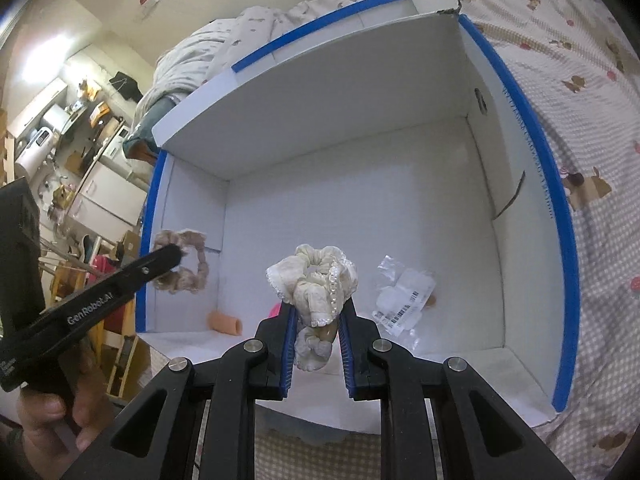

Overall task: Organize soft objects
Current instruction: 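Carry the lace scrunchie into the box and open the left tool, then lower the cream crumpled cloth into the box and open the right tool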

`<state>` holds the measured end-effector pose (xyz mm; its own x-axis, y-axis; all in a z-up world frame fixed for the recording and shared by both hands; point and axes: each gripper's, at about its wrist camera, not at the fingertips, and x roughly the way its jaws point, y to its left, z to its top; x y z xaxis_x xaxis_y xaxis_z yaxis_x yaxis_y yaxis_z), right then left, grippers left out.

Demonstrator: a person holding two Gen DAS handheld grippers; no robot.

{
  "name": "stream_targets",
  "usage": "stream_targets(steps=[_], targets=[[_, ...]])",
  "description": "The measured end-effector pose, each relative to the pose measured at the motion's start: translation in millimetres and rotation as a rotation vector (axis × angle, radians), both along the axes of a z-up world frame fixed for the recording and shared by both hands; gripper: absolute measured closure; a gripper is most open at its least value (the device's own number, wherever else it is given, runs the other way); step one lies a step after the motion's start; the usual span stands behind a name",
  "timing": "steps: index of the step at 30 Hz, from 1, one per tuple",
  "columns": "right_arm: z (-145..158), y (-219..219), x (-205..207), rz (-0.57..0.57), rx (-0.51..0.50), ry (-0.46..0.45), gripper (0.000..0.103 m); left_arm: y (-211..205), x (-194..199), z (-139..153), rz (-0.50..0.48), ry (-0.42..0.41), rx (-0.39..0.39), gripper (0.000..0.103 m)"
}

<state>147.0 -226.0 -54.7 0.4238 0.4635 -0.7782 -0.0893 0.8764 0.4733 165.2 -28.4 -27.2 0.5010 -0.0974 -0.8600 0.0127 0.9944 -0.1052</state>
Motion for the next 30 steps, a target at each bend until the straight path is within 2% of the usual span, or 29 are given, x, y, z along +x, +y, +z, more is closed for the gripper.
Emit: stream_targets(steps=[4,7,9,10,12,13,15,19,30], targets=[[-2.8,4.8,6.8,0.002,-0.015,0.007,0.082,-1.3,-0.7,-5.9,-0.007,0.010,0.003,0.091],[-4.6,8.4,5.4,0.011,-0.039,0.009,0.082,-0.3,-0.2,-13.0,-0.002,0.045,0.002,0.076],[-6.5,10.7,5.7,0.012,-0.062,0.012,0.080,3.5,-0.3,-18.1,0.019,0.064,-0.013,0.038],[-7.3,11.6,7.0,0.011,-0.074,0.014,0.075,5.5,-1.8,-18.5,0.037,0.058,-0.011,0.033],[-8.3,11.2,7.8,0.005,-0.078,0.019,0.068,6.9,-6.0,-16.1,0.057,0.023,-0.010,0.032],[-8.4,10.4,8.5,0.000,-0.077,0.021,0.054,6.2,-7.0,-15.8,0.051,0.020,-0.006,0.032],[-6.1,7.6,8.2,-0.025,-0.085,0.002,0.031,1.5,-7.7,-16.5,0.023,0.027,0.016,0.032],[-0.2,4.6,6.4,-0.047,-0.117,-0.038,0.025,-4.1,-10.8,-16.9,-0.002,0.017,0.057,0.031],[-4.6,0.7,5.9,-0.063,-0.129,-0.024,0.025,-6.6,-14.0,-23.7,-0.008,0.034,0.108,0.031]])
